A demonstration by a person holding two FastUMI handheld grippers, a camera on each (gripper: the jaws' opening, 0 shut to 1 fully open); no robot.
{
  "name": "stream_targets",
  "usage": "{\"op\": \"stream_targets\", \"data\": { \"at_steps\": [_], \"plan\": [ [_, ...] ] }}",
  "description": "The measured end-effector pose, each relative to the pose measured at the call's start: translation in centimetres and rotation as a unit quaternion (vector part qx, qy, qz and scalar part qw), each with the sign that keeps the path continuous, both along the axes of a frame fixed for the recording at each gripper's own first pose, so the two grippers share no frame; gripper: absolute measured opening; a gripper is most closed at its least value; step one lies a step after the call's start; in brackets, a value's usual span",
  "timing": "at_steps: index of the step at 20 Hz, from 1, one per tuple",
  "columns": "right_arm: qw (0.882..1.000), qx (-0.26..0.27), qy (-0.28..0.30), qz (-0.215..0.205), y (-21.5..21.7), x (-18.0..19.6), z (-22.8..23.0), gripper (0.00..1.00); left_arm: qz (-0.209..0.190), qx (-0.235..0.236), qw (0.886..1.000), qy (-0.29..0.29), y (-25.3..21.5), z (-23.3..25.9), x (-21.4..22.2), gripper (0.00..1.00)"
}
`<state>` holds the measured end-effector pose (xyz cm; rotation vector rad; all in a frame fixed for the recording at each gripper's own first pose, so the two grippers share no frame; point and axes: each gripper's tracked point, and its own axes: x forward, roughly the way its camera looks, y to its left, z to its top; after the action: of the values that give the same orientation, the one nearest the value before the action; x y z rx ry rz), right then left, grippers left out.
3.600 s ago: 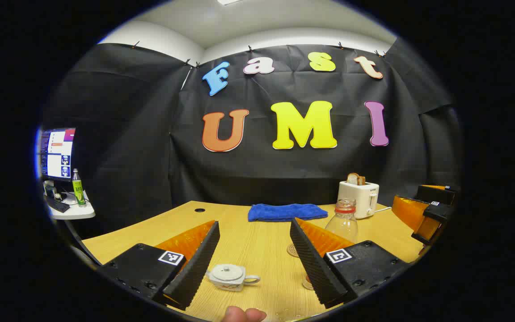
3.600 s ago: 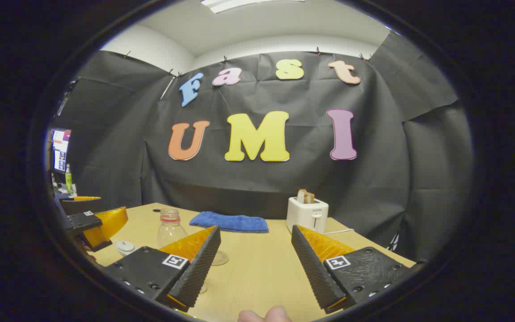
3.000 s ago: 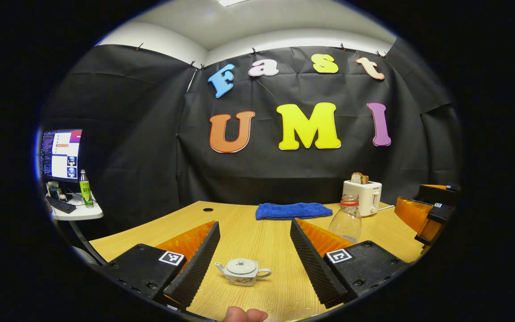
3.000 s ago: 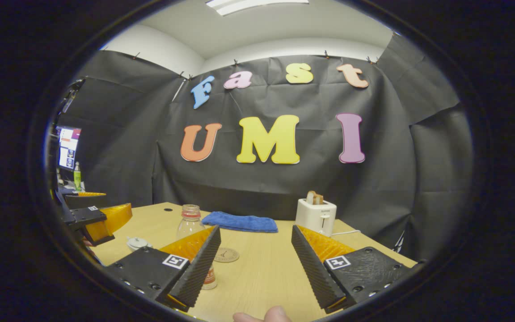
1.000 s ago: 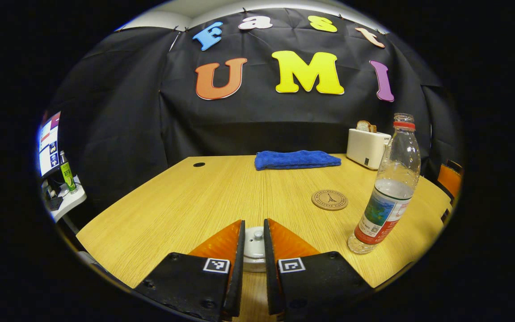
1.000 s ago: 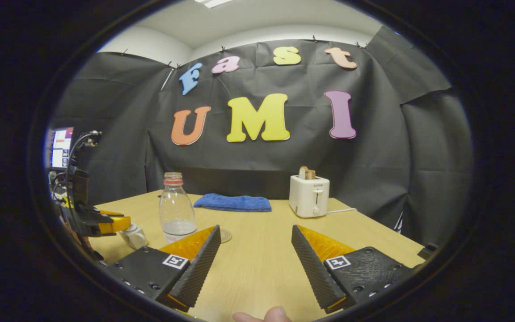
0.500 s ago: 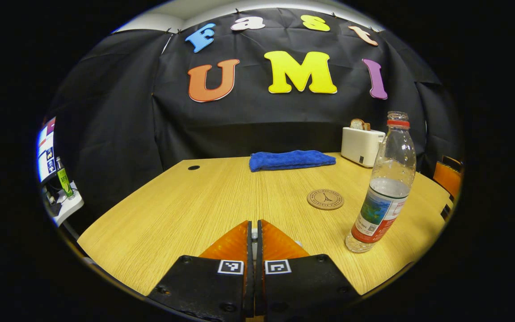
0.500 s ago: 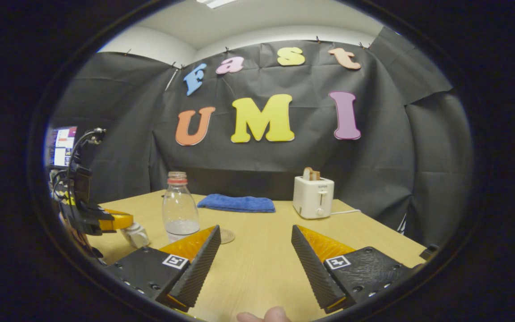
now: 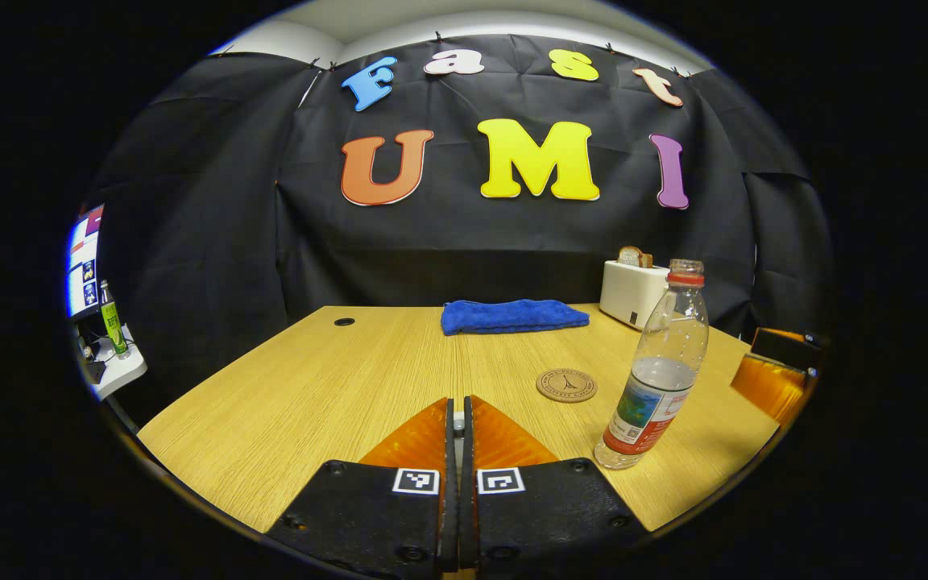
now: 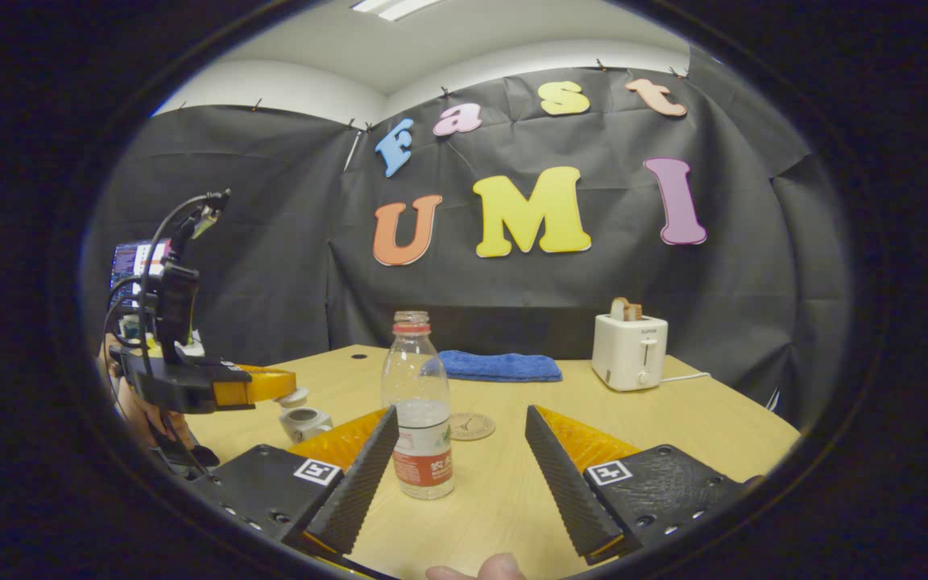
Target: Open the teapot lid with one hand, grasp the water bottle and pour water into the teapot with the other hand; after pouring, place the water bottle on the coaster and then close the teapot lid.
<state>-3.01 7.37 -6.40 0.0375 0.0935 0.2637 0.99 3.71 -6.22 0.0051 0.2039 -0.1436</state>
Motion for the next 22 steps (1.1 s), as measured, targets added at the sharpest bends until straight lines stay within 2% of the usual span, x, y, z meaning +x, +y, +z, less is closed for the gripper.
{"op": "stream_targets", "data": {
  "at_steps": [7, 16, 18, 20, 22],
  "plan": [
    [0.999, -0.009, 0.040, 0.020, 3.8, 3.1, -2.5, 0.96, 0.022, -0.016, 0.999, -0.030, 2.5, 2.7, -1.6, 0.03],
    [0.999, -0.011, 0.047, 0.005, 4.5, 5.7, -3.4, 0.94, 0.027, -0.042, 0.998, -0.033, 2.9, 3.4, -1.8, 0.03],
    [0.999, -0.019, 0.041, 0.002, 4.6, 5.8, -2.9, 0.77, 0.023, -0.043, 0.998, -0.040, 2.6, 4.0, -1.6, 0.03],
    [0.998, -0.040, 0.039, 0.014, 5.0, 5.8, -2.3, 0.74, 0.011, -0.048, 0.998, -0.042, 2.2, 4.4, -1.4, 0.03],
    [0.995, -0.098, 0.014, 0.017, 4.5, 6.0, -0.7, 0.72, 0.003, -0.051, 0.998, -0.048, 1.9, 4.9, -1.5, 0.03]
  ]
}}
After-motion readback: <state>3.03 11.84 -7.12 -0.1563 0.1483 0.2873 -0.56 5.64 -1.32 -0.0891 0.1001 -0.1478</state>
